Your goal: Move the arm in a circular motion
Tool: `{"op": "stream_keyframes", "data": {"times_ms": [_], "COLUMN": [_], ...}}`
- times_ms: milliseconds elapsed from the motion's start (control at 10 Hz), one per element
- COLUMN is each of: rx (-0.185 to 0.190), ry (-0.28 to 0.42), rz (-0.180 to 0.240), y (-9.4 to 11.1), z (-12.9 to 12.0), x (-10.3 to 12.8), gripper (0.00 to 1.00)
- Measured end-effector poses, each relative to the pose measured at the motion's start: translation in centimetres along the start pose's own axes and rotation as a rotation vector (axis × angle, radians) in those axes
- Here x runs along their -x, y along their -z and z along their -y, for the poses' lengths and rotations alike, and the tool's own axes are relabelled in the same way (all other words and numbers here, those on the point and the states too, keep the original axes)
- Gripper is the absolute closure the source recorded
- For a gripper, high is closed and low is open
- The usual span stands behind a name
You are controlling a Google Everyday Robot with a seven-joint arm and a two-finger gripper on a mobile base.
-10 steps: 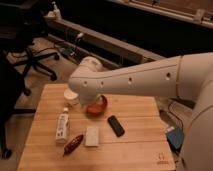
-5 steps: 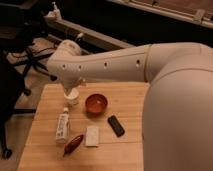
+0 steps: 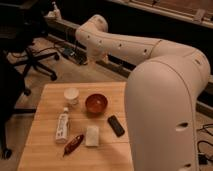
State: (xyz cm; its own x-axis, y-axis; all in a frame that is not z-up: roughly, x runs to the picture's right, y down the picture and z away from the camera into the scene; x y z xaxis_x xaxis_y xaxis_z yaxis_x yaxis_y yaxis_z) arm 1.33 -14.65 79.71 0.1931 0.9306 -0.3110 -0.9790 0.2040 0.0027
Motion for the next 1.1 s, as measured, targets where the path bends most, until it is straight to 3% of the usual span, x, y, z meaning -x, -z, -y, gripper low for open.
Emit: {"op": "stream_keyframes", "data": {"times_ms": [200, 300, 400, 600, 800, 900, 1100], "rx": [-0.037, -0.061, -0.076, -0.114, -0.119, -0.115, -0.076], "ry": [-0.152, -0.243, -0.298, -0.385, -0.333, -0.250, -0.091], "rz": [-0.065, -0.113, -0.145, -0.224, -0.267, -0.270, -0.225], "y": [-2.0, -3.2, -3.7, -4.5, -4.7, -4.3, -2.5], "z": [7.0, 11.2, 13.8, 18.1, 16.3, 13.6, 7.2], "x": [-2.2, -5.0, -7.3, -14.3, -19.2, -21.4, -22.1], "gripper": [0.35, 0.35, 0.35, 0.35, 0.35, 0.35, 0.35]}}
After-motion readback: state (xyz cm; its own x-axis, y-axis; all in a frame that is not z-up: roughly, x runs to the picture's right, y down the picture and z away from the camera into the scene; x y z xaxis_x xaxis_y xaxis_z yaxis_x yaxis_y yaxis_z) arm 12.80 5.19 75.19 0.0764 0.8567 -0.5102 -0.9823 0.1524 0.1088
